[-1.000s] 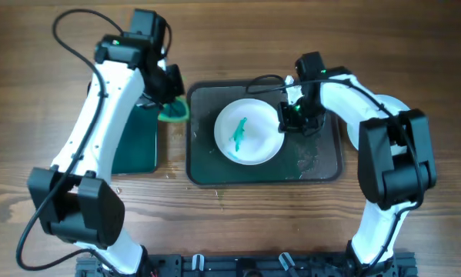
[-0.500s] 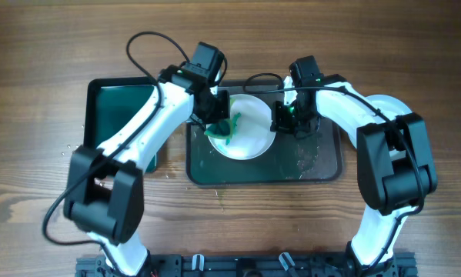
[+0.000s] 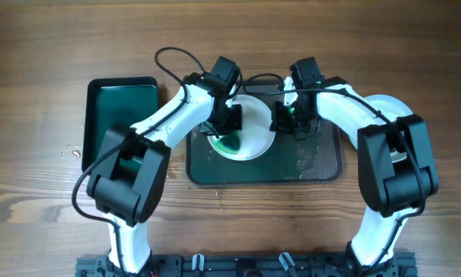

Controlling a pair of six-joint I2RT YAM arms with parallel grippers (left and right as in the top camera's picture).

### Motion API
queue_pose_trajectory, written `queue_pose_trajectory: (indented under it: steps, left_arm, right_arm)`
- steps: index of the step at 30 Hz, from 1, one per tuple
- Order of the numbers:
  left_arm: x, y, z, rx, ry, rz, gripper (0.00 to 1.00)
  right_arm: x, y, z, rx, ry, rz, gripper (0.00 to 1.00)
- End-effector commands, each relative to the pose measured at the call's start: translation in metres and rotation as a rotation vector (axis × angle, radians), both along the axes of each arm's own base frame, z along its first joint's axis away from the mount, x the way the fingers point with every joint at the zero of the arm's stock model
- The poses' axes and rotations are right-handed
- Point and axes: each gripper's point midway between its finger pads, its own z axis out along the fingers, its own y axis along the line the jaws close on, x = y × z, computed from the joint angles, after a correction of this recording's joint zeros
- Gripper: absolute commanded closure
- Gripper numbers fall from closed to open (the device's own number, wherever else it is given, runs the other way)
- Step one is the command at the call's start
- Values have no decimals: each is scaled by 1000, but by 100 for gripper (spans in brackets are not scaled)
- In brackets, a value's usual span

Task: Clean dirty plates on tray and stack at the side
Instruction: 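Scrub the last plate with the sponge in left gripper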

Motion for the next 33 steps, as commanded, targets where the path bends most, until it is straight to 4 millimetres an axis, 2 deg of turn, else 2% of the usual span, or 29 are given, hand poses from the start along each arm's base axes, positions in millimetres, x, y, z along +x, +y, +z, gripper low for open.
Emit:
queue_pose_trajectory:
  steps: [1,4,6,8,11,13,17,23,25,27,31,33]
  left_arm:
    - [-25,-56,13,-282,76,-164,96]
    - [-9,-57,14,-291,14,-153,96]
    - [6,-50,12,-260,-36,-126,96]
    - [20,-34,6,-179,-75,-56,96]
    - [42,4,-5,8,-151,48,96]
    - [49,27,-9,124,-186,97,96]
    - [50,59,-11,289,-209,123,96]
    - [23,75,-15,389,-122,92,96]
    - [13,73,-16,389,-85,68,96]
    - [-3,57,-17,318,-24,-21,96]
    - [-37,-6,-7,-31,83,-263,96]
    - [-41,-30,3,-168,81,-317,96]
  right_arm:
    - [-21,-7,-28,-58,77,-4,96]
    - [-21,-7,-28,-58,78,-1,96]
    - [-21,-7,-28,-59,78,-1,96]
    - [-21,-7,-28,-59,78,-1,96]
    - [-21,-7,-28,-59,78,-1,96]
    - [-21,-7,-28,-59,78,-1,96]
    - [-22,-7,-28,-59,78,-1,96]
    - [-22,-7,-28,-59,78,-1,96]
    - [-22,-7,-28,-59,79,-2,96]
    - [-22,-7,-28,-59,78,-1,96]
    - [-21,-7,-28,-58,79,-4,96]
    - [-21,-6,-28,-54,79,-4,96]
